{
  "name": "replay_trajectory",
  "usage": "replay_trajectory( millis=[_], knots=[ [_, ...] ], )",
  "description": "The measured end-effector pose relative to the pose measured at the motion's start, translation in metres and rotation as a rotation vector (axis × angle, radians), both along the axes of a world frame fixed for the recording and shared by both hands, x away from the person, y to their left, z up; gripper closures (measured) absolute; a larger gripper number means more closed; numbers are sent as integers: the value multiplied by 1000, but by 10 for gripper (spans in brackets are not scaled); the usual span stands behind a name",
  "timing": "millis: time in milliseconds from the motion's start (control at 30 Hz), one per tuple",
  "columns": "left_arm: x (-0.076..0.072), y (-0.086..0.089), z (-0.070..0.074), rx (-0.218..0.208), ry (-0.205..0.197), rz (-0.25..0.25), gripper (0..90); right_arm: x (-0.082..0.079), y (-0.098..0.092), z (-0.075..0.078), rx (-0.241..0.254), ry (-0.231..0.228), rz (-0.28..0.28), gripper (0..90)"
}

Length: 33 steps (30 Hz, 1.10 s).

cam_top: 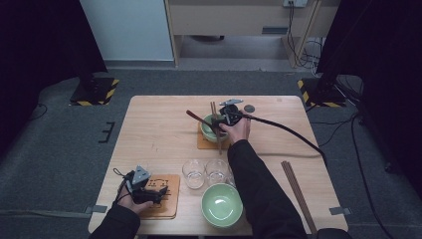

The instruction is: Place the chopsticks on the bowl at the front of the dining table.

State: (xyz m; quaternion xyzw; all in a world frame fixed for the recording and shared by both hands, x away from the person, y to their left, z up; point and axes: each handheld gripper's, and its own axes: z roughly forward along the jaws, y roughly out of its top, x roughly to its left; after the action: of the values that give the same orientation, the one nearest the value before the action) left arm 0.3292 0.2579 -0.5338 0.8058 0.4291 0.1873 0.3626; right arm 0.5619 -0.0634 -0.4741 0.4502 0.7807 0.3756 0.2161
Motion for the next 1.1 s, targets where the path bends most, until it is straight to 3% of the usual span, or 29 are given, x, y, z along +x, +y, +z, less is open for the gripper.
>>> replay_trajectory(
  millis=[667,933,1100],
  knots=[
    [0,0,0,-1,1,0,0,3,-1,0,0,17,-14,234],
    [0,0,0,1,-1,0,0,-6,-7,15,42,4,1,248],
    [0,0,0,1,-1,0,0,-16,-14,24,41,-8,27,248]
  ],
)
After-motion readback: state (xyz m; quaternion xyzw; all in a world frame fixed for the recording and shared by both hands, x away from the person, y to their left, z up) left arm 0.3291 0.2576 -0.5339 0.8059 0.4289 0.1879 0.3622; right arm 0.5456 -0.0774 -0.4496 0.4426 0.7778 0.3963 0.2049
